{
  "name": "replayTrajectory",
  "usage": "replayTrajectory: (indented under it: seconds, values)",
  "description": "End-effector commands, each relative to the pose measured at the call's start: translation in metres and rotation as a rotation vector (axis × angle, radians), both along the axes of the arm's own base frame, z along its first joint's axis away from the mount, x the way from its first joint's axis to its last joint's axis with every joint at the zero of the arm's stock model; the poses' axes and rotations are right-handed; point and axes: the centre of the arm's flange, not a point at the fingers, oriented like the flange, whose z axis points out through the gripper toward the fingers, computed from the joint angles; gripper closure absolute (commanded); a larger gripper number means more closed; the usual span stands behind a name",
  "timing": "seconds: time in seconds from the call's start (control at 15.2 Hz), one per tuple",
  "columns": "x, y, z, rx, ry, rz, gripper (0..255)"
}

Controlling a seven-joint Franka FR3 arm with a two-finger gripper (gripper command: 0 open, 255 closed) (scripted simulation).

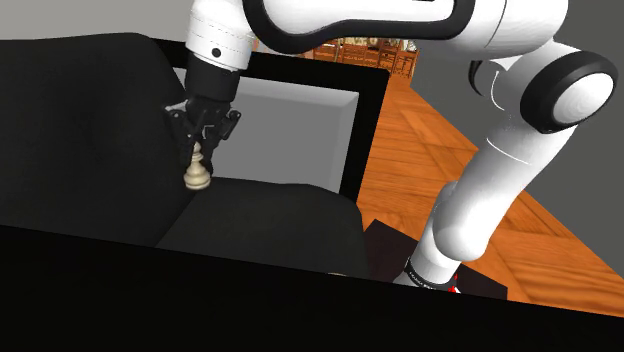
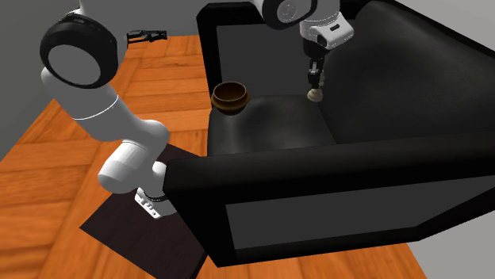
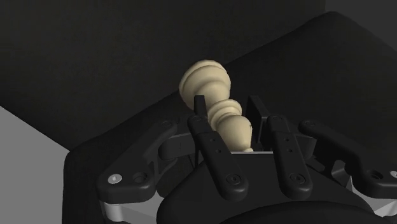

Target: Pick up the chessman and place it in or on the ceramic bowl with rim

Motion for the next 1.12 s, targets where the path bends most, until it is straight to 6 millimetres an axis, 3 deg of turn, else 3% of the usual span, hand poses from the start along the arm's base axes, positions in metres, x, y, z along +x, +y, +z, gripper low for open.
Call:
replayTrajectory:
  seconds: [0.0,1.06]
  values:
    - [-0.028,0.000,0.004,0.000,0.001,-0.001,255]
    - [-0.239,0.000,0.013,0.000,0.001,-0.001,255]
